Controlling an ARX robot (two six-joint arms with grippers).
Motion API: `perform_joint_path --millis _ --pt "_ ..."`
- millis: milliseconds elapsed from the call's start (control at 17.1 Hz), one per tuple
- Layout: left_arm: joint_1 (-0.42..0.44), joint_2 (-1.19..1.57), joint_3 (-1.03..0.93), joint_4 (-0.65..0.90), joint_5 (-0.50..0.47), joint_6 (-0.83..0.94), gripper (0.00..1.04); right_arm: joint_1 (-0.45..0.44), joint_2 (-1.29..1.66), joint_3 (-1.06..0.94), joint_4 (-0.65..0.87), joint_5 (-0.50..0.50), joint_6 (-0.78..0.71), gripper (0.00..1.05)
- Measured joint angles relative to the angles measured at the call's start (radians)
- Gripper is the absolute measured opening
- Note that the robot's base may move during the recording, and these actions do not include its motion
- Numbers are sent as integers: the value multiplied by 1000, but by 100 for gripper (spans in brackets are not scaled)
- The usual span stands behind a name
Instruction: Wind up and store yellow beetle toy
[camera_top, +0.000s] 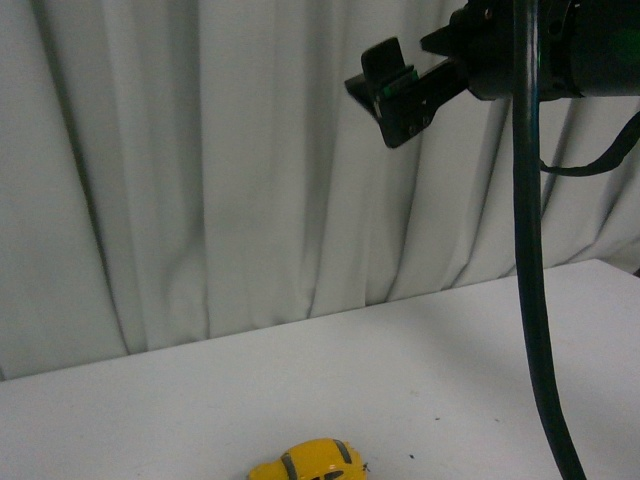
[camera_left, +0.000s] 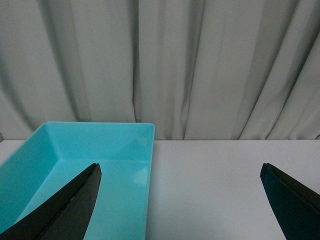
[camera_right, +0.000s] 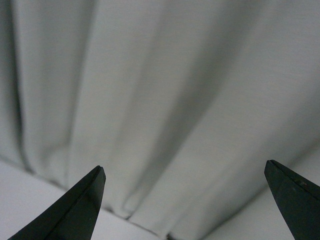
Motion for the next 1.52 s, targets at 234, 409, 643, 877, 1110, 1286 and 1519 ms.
perform_joint_path --millis 234,409,643,877,1110,1286,1519 --pt "0 0 0 0 0 0 98 35 84 135 -400 -326 -271 98" --pt "0 0 0 0 0 0 98 58 168 182 -679 -383 -490 98" --pt "0 0 0 0 0 0 98 62 327 236 -927 -346 -825 98" --pt "0 0 0 0 0 0 98 78 470 305 -1006 -331 -1007 98" --pt "0 0 0 0 0 0 98 111 583 381 -1084 -328 -1060 98" --pt "0 0 0 0 0 0 98 116 623 401 -1139 -305 -1087 98" --pt "0 0 0 0 0 0 98 122 666 422 -1133 -282 -1088 98"
